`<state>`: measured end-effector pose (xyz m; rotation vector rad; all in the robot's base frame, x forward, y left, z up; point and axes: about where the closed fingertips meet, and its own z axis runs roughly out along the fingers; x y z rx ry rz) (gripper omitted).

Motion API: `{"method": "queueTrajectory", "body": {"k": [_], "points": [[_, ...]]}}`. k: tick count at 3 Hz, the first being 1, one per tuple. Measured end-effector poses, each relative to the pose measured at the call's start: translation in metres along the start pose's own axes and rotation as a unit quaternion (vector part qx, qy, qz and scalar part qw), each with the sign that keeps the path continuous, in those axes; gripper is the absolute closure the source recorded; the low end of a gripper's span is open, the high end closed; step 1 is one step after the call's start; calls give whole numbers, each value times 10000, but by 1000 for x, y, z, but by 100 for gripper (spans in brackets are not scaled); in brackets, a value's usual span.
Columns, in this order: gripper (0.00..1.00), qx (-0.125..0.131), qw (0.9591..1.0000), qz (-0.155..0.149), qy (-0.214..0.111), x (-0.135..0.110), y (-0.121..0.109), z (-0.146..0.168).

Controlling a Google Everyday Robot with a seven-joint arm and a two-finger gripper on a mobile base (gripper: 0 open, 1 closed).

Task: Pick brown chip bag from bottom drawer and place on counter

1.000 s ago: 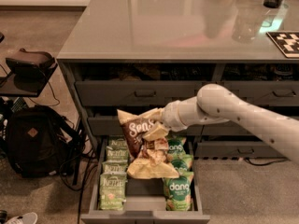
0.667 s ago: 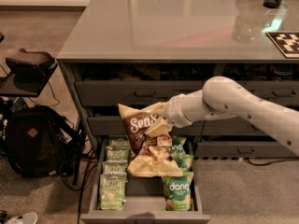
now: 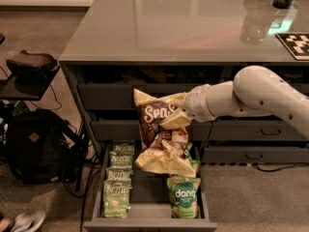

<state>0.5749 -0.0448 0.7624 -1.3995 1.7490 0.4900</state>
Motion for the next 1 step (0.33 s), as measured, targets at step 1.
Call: {"method": "queueTrajectory", "body": {"k": [1], "points": [[100, 0, 10000, 0, 0, 0, 0, 0]]}}
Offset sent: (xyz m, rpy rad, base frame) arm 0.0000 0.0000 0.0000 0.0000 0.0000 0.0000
